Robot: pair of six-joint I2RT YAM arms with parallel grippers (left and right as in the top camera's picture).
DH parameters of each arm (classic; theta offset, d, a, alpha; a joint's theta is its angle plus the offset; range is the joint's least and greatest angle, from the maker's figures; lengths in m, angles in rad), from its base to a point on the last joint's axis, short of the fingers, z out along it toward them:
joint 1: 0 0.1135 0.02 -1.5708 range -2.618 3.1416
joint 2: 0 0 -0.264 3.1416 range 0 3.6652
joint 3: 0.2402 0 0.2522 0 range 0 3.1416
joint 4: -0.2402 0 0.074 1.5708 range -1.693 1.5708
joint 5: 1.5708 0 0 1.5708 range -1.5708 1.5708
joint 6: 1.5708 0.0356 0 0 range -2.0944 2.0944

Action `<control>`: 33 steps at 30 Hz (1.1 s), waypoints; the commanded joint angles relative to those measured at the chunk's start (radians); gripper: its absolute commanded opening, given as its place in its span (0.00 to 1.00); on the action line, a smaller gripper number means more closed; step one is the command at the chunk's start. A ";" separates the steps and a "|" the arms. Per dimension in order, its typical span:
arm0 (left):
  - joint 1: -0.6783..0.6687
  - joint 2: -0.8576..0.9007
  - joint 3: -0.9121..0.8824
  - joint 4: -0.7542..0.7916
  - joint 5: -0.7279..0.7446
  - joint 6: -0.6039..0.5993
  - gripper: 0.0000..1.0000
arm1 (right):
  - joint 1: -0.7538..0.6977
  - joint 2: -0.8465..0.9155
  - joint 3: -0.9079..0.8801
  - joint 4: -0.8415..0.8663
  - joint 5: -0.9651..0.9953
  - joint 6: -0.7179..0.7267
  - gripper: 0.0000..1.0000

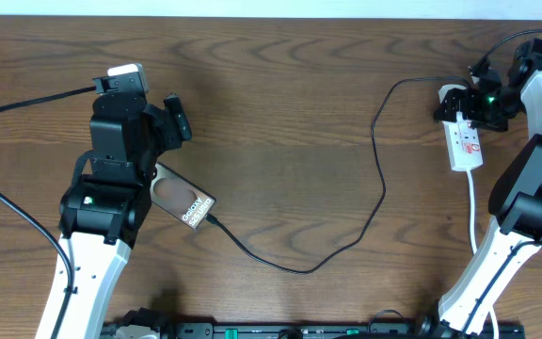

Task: Plug charger to phone and switch on socket
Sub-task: 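Press down the orange switch next to the charger with the right gripper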

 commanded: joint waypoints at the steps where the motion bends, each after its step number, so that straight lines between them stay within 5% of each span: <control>1: -0.005 0.001 0.018 -0.007 -0.016 0.010 0.86 | 0.003 0.020 -0.012 -0.002 -0.077 -0.009 0.99; 33: -0.005 0.001 0.018 -0.028 -0.016 0.010 0.86 | 0.014 0.020 -0.156 0.039 -0.253 0.032 0.99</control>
